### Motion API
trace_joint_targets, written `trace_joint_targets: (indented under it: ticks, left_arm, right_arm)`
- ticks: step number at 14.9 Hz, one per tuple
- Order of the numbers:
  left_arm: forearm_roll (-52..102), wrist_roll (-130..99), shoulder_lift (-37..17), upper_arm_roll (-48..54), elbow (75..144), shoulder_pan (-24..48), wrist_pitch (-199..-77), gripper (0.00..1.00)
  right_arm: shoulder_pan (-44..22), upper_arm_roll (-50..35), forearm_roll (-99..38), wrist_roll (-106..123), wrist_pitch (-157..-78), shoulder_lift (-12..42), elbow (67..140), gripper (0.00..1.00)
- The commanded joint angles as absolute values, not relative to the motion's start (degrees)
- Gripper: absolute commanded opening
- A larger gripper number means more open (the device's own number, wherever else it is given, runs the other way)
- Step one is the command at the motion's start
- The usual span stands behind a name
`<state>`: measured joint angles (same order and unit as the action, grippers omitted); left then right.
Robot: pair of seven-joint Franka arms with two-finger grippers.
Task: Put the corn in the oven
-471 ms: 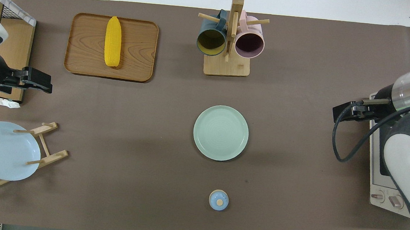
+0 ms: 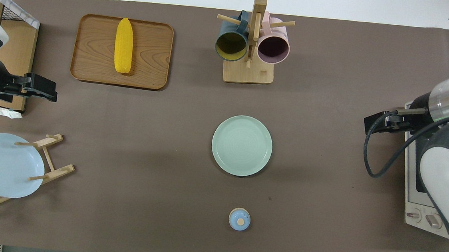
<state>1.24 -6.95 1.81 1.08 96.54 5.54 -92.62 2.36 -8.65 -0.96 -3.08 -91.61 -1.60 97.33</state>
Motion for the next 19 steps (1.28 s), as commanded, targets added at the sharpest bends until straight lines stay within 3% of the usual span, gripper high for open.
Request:
trace_joint_targets:
  ticks: [1, 4, 7, 12, 16, 17, 18, 19]
  left_arm:
    - [0.44, -7.21, 2.90, 1.41, 97.56, 5.36, -94.56, 1.00]
    - [0.70, -7.12, 2.38, 1.49, 97.65, 5.45, -98.35, 1.00]
    - [2.98, -7.21, -1.92, 1.49, 94.94, 5.98, -99.14, 1.00]
    - [3.08, -7.12, -16.58, 1.41, 84.48, 7.21, -100.62, 1.00]
    - [2.64, -6.33, -24.24, 1.41, 83.32, 8.26, -108.09, 1.00]
    - [2.72, -5.37, -26.43, 1.41, 82.10, 9.04, -109.67, 1.00]
    - [2.64, -5.19, -29.59, 1.41, 79.39, 9.23, -109.77, 1.00]
    - [2.64, -5.19, -32.75, 1.41, 76.32, 9.84, -109.86, 1.00]
  right_arm:
    - [2.55, -9.05, -1.32, -3.69, -90.97, -2.02, 97.21, 1.00]
    - [2.55, -9.05, -1.32, -3.69, -91.14, -2.11, 97.21, 1.00]
    - [2.55, -9.05, -1.32, -3.69, -91.23, -2.11, 97.21, 1.00]
    - [3.25, -8.97, -1.32, -3.25, -91.67, -2.11, 97.73, 1.00]
    - [3.86, -8.61, -1.32, -1.50, -95.70, -3.34, 100.89, 1.00]
    - [4.56, -8.61, -1.32, -0.45, -97.02, -3.77, 102.73, 0.77]
    - [5.53, -8.53, -1.32, 1.21, -97.29, -4.56, 103.96, 0.31]
    - [6.32, -8.53, -1.32, 2.97, -97.29, -4.92, 104.84, 0.00]
